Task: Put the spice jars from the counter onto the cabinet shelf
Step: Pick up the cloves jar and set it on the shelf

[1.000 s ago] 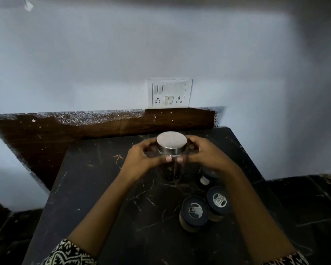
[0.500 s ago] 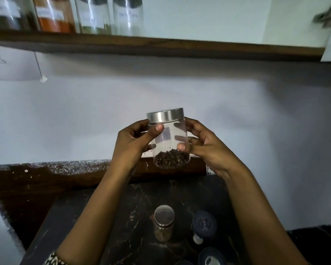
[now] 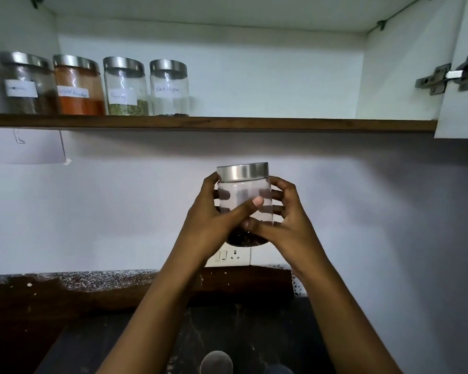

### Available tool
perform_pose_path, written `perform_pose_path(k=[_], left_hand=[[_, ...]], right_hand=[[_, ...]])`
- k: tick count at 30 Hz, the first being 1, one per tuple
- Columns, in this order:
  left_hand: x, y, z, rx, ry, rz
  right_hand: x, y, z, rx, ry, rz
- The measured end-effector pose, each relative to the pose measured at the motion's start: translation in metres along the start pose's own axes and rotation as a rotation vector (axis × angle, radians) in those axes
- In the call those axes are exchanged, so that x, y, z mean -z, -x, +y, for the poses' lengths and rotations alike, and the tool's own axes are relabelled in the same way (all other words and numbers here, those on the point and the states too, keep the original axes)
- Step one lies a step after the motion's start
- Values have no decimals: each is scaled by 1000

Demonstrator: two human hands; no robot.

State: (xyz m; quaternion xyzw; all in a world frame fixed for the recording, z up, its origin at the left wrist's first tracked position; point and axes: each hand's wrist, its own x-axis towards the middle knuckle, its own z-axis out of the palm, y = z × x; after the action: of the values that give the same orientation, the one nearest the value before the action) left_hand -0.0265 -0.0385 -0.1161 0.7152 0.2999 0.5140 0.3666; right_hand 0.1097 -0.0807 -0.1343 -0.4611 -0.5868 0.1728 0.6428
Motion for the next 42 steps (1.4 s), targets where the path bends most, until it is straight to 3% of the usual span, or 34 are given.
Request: perform_pose_path(k=[7, 13, 18, 22, 24, 28, 31, 37, 42], left_hand=[[-9, -9, 4, 90, 307, -159], [-48, -3, 11, 10, 241, -60], [-52, -9, 10, 14, 278, -90], [-54, -14, 7, 116, 522, -195], [-62, -12, 7, 154, 566, -190], [-78, -4, 8, 80, 397, -95], [-82, -4, 9, 107, 490, -107], [-85, -8, 10, 202, 697, -200], [-97, 2, 17, 136, 564, -89]], right_hand=[[42, -5, -3, -153, -197, -273], [51, -5, -3, -44, -2, -82], [71, -2, -7, -58, -10, -144], [86, -4, -5, -106, -164, -215], [86, -2, -7, -110, -156, -183], [81, 4, -6, -36, -10, -38], [84, 8, -9, 4, 40, -26], [106, 5, -14, -99, -153, -153], [107, 6, -16, -49, -105, -26]])
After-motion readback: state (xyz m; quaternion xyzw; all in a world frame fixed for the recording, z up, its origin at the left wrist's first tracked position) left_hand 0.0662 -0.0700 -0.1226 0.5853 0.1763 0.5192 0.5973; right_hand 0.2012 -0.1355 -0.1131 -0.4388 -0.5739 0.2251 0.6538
